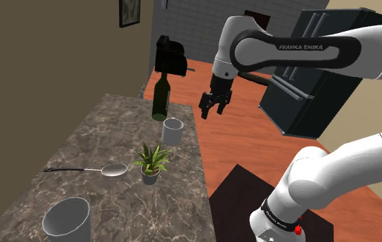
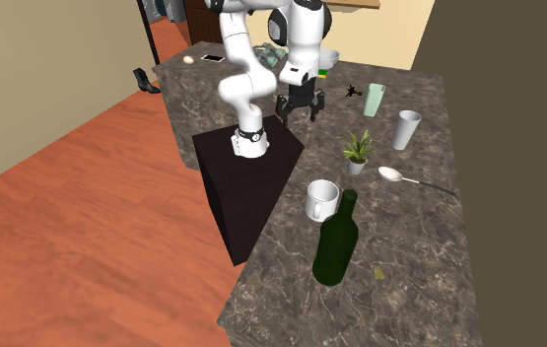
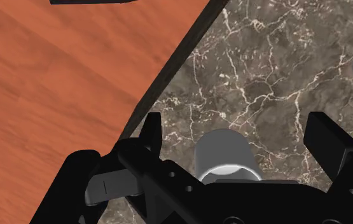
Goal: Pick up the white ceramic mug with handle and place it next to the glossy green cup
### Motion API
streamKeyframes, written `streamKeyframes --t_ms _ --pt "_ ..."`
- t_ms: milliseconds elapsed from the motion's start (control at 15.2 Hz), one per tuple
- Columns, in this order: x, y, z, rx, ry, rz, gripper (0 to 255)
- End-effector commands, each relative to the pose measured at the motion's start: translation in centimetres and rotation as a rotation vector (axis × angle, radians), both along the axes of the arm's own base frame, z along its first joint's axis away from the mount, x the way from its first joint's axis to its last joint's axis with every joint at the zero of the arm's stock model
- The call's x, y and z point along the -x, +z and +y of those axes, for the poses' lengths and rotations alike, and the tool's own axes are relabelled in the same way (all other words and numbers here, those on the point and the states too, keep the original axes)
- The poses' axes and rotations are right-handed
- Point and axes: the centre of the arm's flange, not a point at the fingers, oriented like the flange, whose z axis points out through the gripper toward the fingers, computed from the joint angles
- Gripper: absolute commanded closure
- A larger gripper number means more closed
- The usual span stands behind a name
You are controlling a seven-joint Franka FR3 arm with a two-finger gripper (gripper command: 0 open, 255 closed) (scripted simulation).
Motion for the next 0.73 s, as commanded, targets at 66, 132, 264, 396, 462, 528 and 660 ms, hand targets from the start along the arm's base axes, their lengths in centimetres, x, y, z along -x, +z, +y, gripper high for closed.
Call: streamKeyframes --t_ms 66,132,264,396,462,528,660 --pt "-2.7 -2.7 0.7 0.008 -0.003 -0.019 0" --pt "-3.7 -3.4 1.0 0.011 -0.004 -0.024 0" --pt "-5.6 -5.0 1.6 0.016 -0.006 -0.035 0" --pt "-7.6 -6.4 2.2 0.022 -0.008 -0.046 0" --pt "-8.6 -7.2 2.5 0.024 -0.01 -0.051 0" --pt "-9.5 -7.9 2.8 0.027 -0.011 -0.057 0" --pt "-11.5 -9.4 3.3 0.032 -0.013 -0.067 0"
